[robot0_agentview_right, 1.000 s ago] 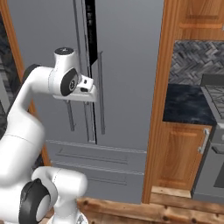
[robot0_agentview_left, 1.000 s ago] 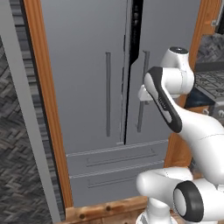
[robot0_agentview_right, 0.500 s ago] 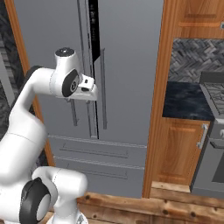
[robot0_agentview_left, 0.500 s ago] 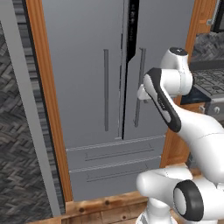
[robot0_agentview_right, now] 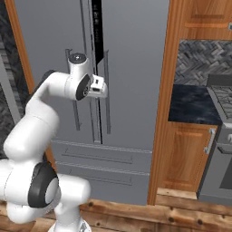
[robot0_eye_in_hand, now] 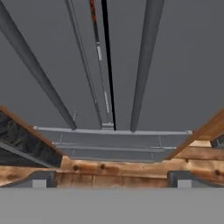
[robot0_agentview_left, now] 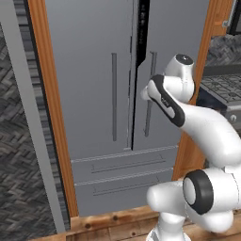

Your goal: Gather the cucumber and onion from the fridge and place them on a tray on the dining counter. Then gather the fish and chicken drumstick from the fridge and place them on the other tray.

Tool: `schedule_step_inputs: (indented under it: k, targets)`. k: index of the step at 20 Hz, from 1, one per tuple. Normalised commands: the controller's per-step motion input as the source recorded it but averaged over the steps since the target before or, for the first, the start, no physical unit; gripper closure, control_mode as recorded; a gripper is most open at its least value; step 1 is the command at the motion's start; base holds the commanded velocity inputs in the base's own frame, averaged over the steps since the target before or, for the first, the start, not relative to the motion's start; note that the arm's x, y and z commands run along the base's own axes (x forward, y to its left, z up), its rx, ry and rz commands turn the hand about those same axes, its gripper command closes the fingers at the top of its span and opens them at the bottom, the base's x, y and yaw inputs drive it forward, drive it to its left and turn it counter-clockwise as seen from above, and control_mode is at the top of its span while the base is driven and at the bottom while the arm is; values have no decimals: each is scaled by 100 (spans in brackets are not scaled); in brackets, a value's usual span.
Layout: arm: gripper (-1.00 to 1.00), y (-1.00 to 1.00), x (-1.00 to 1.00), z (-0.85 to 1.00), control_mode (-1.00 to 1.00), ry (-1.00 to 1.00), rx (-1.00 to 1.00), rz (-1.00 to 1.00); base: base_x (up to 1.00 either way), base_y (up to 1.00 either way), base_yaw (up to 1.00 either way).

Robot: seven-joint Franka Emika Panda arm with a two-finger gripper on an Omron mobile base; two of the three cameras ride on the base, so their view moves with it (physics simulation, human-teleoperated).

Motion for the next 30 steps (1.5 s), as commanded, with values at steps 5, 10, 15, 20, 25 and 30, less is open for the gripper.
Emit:
schedule_step_inputs:
  k: [5, 10, 15, 20, 25, 30]
  targets:
    - [-100, -1, 85, 1, -100, 6, 0, 0, 0, 0, 0]
    - [-100, -11, 64, 1, -100, 1, 0, 0, 0, 0, 0]
    - [-100, -31, 40, 0, -100, 0, 0, 0, 0, 0, 0]
    - [-100, -6, 59, -6, -100, 0, -1, 0, 0, 0, 0]
    - [-100, 0, 59, -20, -100, -2, -1, 0, 0, 0, 0]
    - [-100, 0, 48, -16, -100, -1, -1, 0, 0, 0, 0]
